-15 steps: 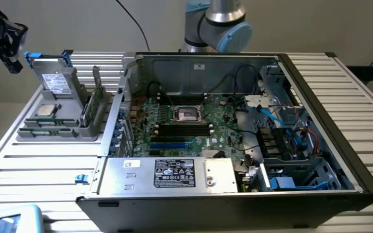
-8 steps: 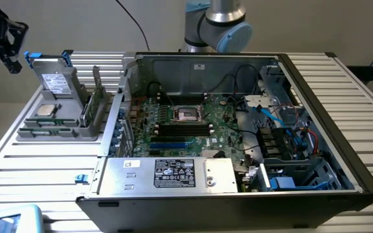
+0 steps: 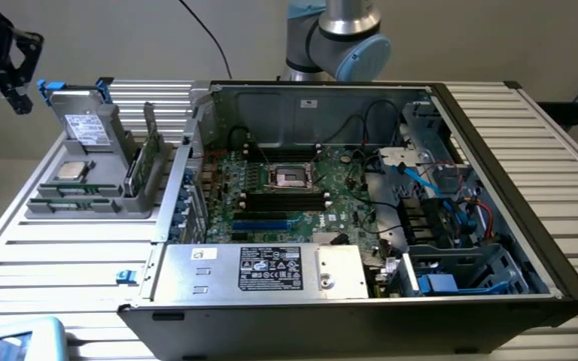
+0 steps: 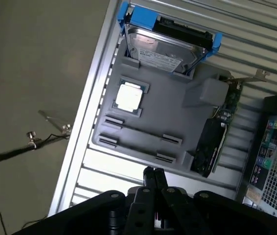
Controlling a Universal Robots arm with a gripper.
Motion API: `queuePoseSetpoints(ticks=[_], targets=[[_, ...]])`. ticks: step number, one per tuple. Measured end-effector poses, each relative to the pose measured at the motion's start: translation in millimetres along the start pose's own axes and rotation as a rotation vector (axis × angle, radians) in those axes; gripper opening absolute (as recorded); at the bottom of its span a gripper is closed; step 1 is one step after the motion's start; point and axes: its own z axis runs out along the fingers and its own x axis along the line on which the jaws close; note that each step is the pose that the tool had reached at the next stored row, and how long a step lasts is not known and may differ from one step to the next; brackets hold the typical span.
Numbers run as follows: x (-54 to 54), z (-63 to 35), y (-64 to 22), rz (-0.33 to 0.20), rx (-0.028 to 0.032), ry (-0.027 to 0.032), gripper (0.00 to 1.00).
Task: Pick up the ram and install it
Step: 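Pick up the ram and move it above insertion slot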
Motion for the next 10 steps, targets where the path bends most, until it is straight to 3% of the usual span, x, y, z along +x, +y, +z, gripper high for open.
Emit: queuePoseSetpoints(ticks=[10], targets=[[0.0, 0.7, 0.0, -0.181, -0.0027, 0.0087, 0.11]])
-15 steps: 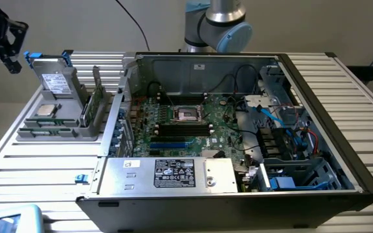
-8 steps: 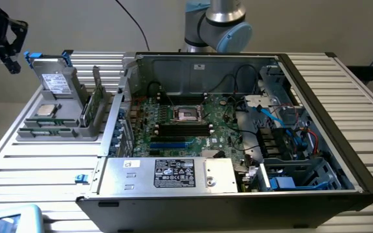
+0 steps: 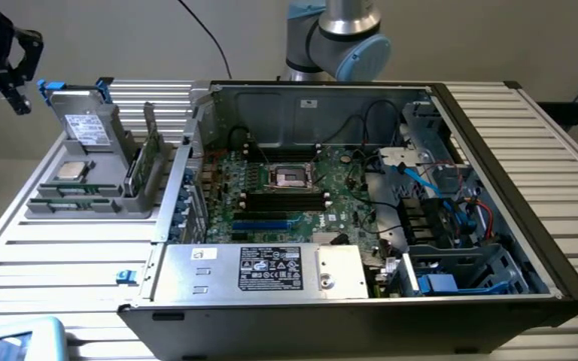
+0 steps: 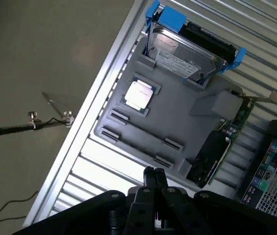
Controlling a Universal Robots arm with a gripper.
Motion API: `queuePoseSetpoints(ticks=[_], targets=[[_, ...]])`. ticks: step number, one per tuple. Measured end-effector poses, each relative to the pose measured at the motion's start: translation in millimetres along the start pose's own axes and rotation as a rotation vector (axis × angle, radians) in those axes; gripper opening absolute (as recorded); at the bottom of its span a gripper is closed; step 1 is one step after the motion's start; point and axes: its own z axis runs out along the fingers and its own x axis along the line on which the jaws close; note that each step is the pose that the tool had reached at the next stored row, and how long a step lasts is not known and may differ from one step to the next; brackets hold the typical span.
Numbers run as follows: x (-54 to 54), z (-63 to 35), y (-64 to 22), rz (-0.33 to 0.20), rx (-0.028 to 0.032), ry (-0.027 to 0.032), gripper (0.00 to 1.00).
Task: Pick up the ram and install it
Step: 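Pick up the ram and move it above insertion slot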
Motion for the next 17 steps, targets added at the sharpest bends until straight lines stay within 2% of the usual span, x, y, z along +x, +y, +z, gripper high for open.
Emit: queuePoseSetpoints(ticks=[17], targets=[[0.0, 0.8, 0.0, -0.310, -0.0047, 0.0150, 0.11]])
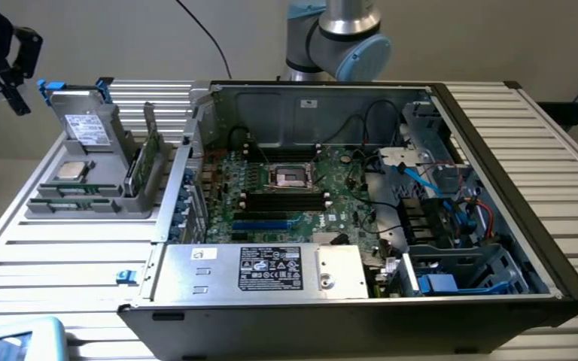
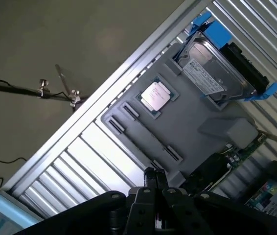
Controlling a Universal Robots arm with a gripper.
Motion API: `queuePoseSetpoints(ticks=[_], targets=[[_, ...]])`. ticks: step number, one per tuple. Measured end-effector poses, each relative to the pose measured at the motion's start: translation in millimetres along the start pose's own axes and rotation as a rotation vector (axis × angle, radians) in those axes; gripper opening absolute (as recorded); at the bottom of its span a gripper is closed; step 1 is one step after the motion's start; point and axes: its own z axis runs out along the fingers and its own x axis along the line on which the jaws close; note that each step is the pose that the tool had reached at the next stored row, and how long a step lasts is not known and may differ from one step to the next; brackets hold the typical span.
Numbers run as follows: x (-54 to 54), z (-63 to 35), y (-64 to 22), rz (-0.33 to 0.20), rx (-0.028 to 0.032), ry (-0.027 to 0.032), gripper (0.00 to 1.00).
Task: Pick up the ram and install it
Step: 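Pick up the ram and move it above insertion slot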
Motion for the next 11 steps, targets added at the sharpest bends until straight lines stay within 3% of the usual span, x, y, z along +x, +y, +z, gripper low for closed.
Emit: queuePoseSetpoints(ticks=[11], targets=[[0.0, 0.6, -0.1, -0.199, -0.0031, 0.0096, 0.11]])
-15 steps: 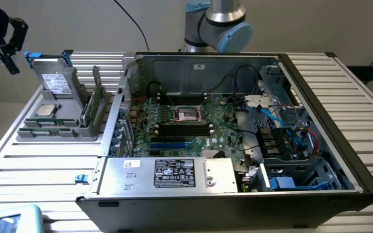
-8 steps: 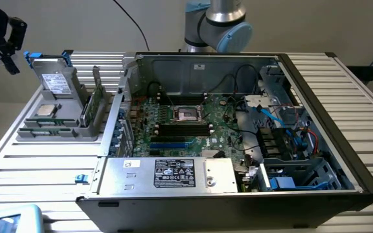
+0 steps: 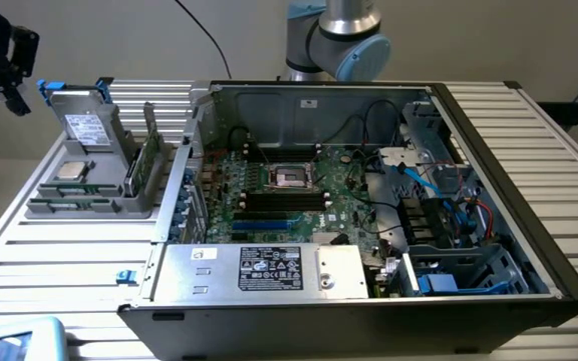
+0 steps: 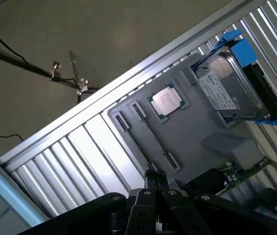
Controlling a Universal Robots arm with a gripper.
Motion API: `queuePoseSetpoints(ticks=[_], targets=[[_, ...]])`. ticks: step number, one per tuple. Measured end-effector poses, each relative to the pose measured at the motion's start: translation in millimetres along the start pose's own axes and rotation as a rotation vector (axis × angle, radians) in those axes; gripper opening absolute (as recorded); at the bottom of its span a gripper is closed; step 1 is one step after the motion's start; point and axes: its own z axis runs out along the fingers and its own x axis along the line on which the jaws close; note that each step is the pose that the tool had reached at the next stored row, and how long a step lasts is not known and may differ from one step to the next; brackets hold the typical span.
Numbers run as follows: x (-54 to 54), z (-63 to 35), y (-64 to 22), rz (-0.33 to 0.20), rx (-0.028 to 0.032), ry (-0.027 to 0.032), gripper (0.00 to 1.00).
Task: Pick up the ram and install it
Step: 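Pick up the ram and move it above insertion slot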
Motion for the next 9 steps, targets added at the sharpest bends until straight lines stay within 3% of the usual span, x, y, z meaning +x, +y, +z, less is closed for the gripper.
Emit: queuePoseSetpoints(ticks=[9], targets=[[0.0, 0.6, 0.0, -0.164, -0.0023, 0.0080, 0.11]])
